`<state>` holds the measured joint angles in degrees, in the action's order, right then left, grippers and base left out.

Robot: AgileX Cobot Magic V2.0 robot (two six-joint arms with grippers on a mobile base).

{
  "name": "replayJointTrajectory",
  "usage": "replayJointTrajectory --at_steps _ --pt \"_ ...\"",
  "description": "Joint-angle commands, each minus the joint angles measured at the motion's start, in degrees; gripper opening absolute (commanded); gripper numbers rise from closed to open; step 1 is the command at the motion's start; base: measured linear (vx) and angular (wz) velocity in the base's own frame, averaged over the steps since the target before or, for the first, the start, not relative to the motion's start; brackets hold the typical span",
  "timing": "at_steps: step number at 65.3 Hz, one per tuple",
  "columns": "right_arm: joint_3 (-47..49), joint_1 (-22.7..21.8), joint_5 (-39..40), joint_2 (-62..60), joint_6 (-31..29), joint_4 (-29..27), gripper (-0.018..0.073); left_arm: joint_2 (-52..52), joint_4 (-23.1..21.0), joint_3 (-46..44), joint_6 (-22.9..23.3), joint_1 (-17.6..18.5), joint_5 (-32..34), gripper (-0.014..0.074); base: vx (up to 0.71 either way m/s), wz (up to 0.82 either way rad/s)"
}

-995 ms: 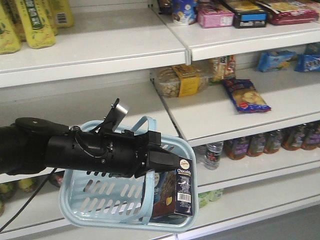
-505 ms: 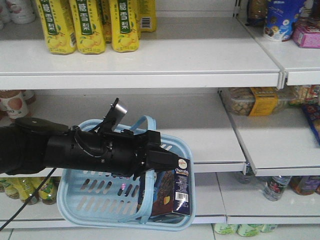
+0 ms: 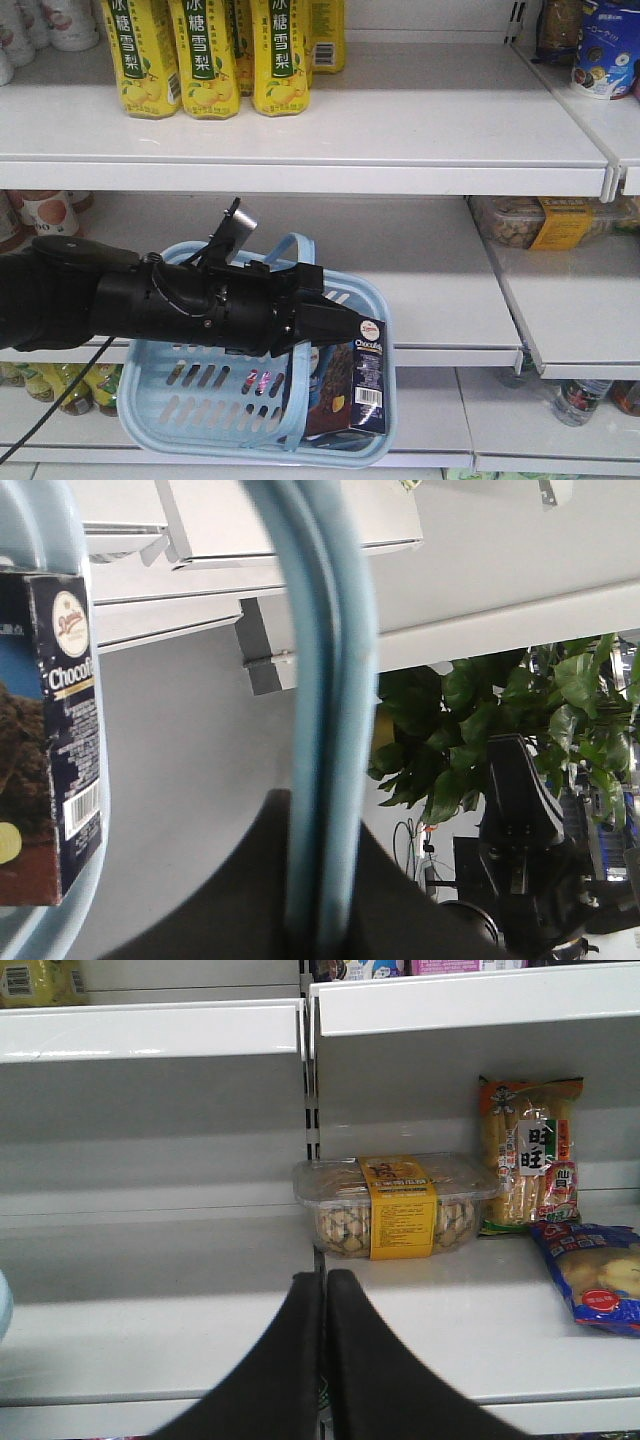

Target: Left arm holds basket, right arm returns cookies

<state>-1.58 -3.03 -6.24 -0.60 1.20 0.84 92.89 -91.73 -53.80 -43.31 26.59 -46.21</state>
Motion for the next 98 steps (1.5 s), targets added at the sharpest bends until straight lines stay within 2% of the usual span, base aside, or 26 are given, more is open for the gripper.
replayJointTrajectory --at_steps 1,98 --pt "-0.18 -0.28 3.81 -0.67 -0.29 0.23 -0.0008 -2.97 -3.55 -1.68 -0.9 0.23 -2.85 -0.0006 0.05 0.03" --pt "-0.18 -0.28 3.81 -0.67 -0.29 0.23 -0.0008 -2.97 -3.55 -1.68 -0.9 0.23 -2.85 -0.0006 0.04 0.0"
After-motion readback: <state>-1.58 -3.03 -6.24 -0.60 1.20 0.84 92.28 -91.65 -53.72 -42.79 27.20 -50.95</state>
